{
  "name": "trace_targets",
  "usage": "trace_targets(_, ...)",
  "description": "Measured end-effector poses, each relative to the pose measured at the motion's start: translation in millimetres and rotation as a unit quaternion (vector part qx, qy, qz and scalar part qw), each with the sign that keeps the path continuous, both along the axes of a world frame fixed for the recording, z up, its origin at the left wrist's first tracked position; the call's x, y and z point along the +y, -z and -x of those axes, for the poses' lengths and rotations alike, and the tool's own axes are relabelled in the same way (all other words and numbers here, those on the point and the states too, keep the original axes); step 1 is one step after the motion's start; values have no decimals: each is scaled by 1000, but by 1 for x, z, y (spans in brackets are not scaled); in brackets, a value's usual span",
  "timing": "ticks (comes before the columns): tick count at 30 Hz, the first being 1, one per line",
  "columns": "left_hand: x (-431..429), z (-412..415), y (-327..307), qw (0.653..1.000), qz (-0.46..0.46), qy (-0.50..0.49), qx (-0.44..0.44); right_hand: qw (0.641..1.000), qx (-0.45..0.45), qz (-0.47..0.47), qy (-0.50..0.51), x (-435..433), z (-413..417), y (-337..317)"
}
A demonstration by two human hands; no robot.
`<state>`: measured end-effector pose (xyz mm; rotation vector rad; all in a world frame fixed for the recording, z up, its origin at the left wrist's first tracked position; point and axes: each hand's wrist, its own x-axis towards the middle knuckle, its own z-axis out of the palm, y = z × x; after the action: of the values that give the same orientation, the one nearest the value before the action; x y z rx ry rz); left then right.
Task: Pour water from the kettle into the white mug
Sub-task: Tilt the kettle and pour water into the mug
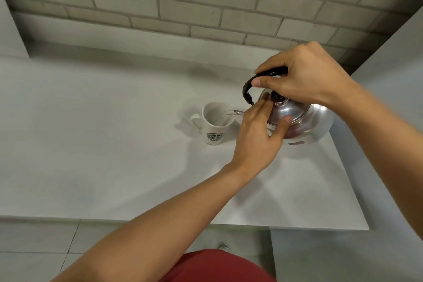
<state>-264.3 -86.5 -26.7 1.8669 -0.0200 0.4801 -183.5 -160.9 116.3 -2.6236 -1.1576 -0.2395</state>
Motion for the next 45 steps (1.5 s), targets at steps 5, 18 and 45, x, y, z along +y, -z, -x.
trace_targets(5,-3,-3,-4,999,37,-6,-26,1000,-7,21,-6,3,0,-10)
trace_targets(18,-12,-1,-14,995,59,-17,-73,999,-21,40,-14,4,1,-23)
trace_targets(45,-22,-7,-18,992,88,-43,-75,996,-15,85,-20,9,-4,-36)
